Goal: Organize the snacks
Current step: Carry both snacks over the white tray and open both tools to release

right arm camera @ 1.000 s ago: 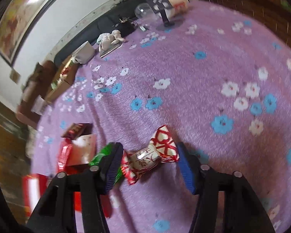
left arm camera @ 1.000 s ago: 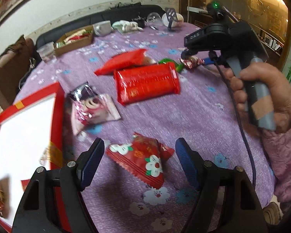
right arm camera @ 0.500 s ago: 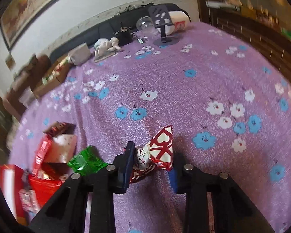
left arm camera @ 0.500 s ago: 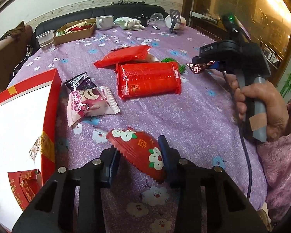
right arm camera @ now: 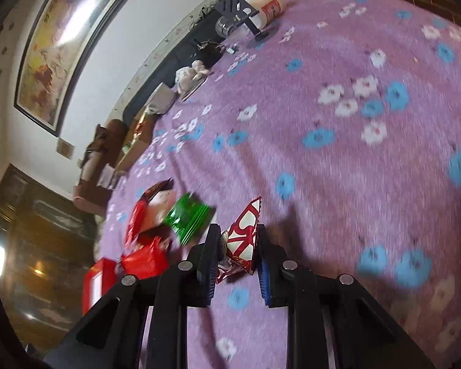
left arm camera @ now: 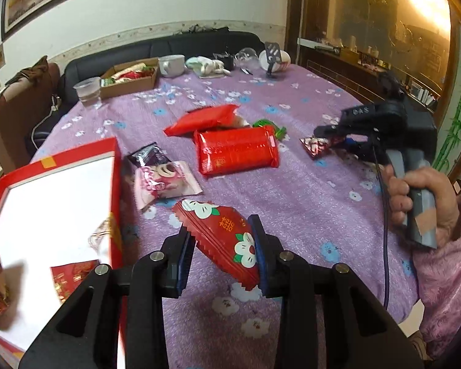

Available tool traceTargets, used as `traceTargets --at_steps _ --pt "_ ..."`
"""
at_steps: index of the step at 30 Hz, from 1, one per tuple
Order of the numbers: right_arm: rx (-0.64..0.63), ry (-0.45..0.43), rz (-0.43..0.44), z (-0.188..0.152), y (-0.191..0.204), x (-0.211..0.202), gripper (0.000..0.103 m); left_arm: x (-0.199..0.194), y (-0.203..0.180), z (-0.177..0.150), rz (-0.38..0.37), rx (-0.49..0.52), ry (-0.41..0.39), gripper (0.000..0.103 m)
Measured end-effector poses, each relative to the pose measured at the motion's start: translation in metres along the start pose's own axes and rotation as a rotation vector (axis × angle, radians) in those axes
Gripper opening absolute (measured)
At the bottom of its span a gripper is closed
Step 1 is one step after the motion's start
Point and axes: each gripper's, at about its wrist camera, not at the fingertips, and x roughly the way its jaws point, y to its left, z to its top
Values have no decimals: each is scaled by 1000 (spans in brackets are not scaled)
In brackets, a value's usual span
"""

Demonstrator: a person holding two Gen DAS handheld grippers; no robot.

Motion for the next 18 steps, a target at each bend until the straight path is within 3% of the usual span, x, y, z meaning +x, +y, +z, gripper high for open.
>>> traceTargets --at_steps 6,18 --pt "-49 5 88 -20 23 -19 23 -26 12 1 86 -18 -80 32" --pt "-280 121 219 -81 140 -5 22 -69 57 -5 288 -83 -181 32"
